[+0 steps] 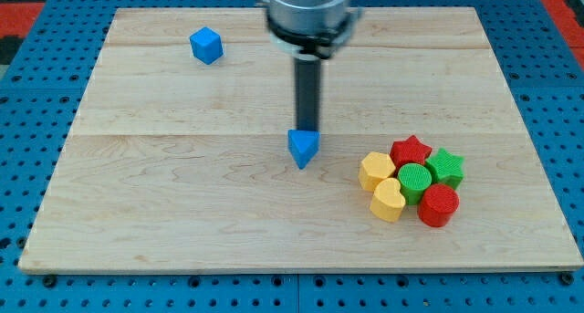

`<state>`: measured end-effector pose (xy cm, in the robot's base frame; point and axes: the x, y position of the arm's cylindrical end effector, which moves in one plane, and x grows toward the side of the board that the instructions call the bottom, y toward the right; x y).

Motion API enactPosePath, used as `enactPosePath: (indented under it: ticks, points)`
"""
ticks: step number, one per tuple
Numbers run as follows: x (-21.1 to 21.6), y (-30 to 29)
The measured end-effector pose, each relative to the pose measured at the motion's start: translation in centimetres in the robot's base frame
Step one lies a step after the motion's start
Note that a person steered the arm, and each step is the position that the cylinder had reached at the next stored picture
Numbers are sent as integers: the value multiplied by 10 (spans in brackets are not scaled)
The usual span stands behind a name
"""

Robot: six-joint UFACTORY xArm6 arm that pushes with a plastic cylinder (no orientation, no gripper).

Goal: Move the blue triangle above the yellow hexagon

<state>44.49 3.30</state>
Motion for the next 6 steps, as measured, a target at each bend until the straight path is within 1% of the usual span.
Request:
enactPosePath:
  ticks: [1,2,3,5,6]
  points:
    - [-5,-21]
    - [-5,-72]
    - [16,-61]
    - [43,19]
    - [44,38]
